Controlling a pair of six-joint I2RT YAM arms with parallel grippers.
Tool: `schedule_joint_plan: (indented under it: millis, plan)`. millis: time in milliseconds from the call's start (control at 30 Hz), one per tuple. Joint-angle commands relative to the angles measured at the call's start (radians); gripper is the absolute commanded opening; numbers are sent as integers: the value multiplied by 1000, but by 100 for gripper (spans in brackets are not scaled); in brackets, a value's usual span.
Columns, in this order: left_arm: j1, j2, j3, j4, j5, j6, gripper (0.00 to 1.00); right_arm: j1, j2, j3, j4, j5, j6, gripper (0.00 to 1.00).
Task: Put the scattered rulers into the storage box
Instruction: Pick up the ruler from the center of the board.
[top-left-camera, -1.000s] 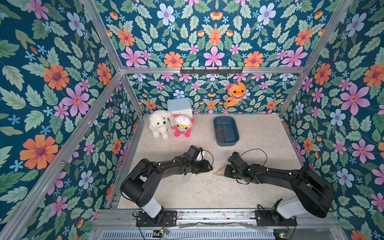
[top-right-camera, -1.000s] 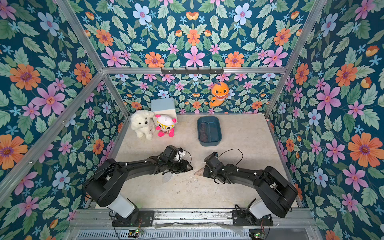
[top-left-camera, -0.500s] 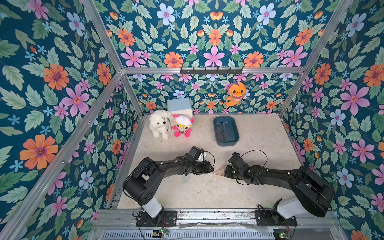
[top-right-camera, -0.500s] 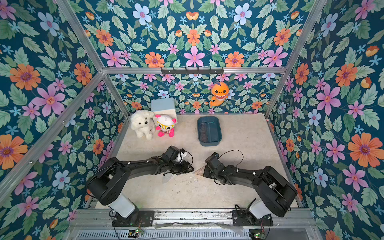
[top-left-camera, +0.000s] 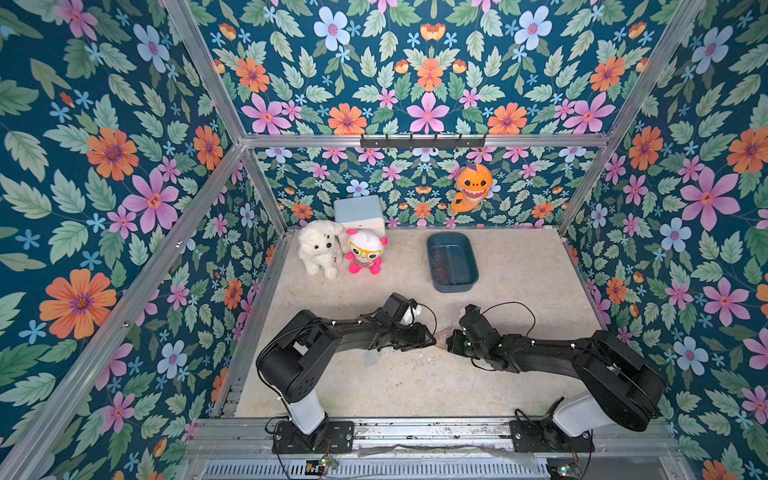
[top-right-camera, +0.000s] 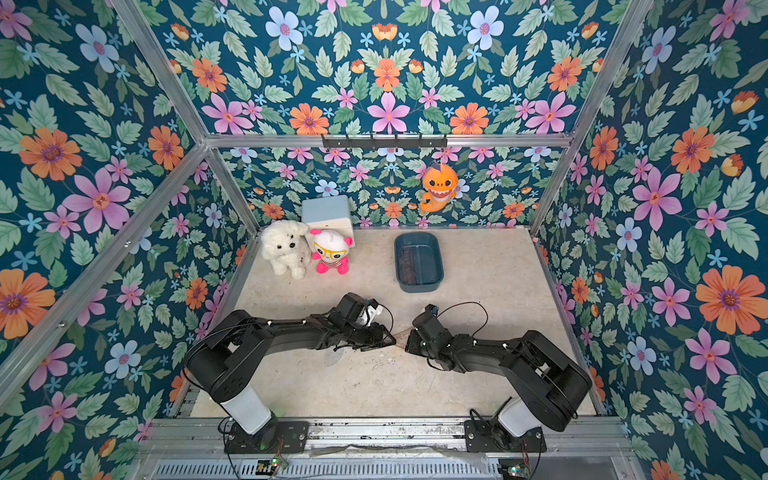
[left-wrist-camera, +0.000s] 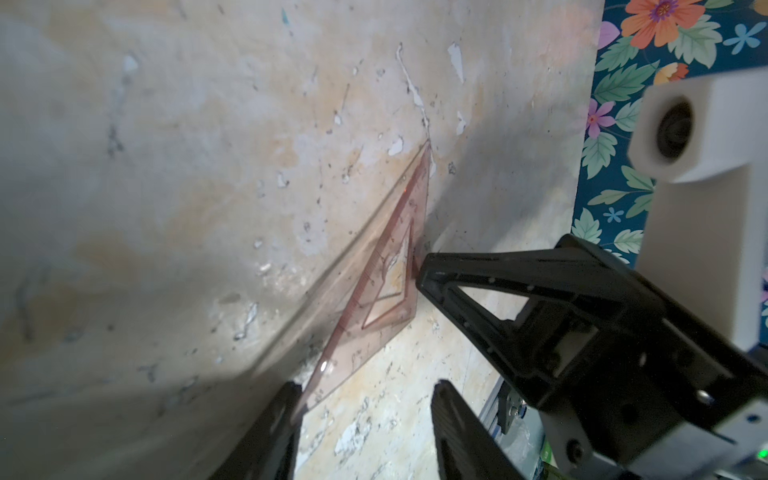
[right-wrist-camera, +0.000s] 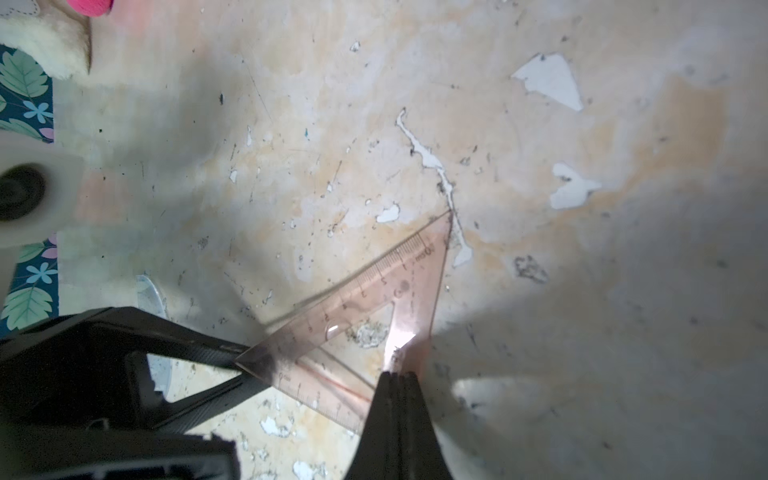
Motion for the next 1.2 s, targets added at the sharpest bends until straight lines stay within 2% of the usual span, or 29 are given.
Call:
schedule_joint_plan:
  millis: [0, 200, 433, 667, 767, 1033, 1167]
  plan:
    - [-4, 15, 2, -16, 0, -7, 52, 0, 10, -14, -99, 0, 0, 0]
    - [-2, 33, 2, -20, -23, -5, 50, 1, 9, -22, -94, -2, 1, 0]
    - [22, 6, -20, -41, -114, 1, 51, 0, 13, -28, -94, 0, 0, 0]
    - [21, 43, -1, -6, -90, 2, 48, 0, 21, -20, -95, -5, -4, 0]
    - [21, 41, -2, -2, -87, 3, 42, 0, 18, -22, -99, -3, -4, 0]
    - [18, 31, -5, 0, -82, 7, 9, 1, 21, -13, -104, -10, -6, 0]
    - [18, 22, -3, 0, -77, 11, 0, 0, 16, -7, -114, -8, -7, 0]
